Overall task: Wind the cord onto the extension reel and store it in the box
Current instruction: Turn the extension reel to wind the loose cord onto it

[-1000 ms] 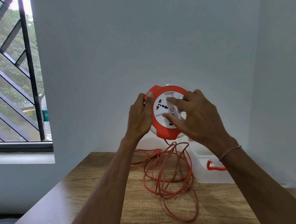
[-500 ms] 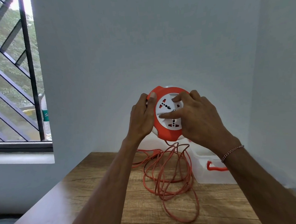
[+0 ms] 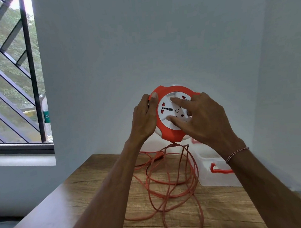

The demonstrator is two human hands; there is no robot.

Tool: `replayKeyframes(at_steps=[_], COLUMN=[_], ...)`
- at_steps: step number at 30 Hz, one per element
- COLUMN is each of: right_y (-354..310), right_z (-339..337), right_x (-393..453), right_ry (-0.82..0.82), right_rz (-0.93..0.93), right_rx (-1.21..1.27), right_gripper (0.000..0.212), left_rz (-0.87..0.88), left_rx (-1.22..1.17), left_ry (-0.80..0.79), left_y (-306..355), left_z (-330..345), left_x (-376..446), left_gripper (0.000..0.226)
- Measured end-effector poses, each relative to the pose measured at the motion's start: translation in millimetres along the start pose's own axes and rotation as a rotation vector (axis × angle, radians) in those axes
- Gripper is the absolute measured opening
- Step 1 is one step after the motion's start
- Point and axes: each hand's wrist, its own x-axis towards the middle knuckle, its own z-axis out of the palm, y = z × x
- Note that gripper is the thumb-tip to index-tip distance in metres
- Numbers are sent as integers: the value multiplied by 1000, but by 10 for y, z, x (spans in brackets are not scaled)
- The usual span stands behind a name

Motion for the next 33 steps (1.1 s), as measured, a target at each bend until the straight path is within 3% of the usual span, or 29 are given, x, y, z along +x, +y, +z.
replayKeyframes(at_steps=[5,9,12,18,25,33], right_y=[3,-41,-60,-61,-14,-67], right_z=[-83,-138,-146,-107,-68,-58], right_x=[34,27,5,-13,-43,-32], right_ry=[4,-187,-210,-166,-46,60], right_rz=[-179,-202,-206,-176,-68,67], right_rx=[39,-31,-104,-200,-137,-74], right_gripper=[28,43,50,62,56,65], left_rz=[8,11,10,5,13,12], left_rx=[-4,4,21,9,-9,10], left_ry=[1,2,2,-4,-15,-1], left_y=[13,20,8,-12,8,12], left_z=[-4,-1,7,14,31,37], left_x=[-5,-7,0,-2,-11,-17], left_gripper=[39,39,39,37,39,42])
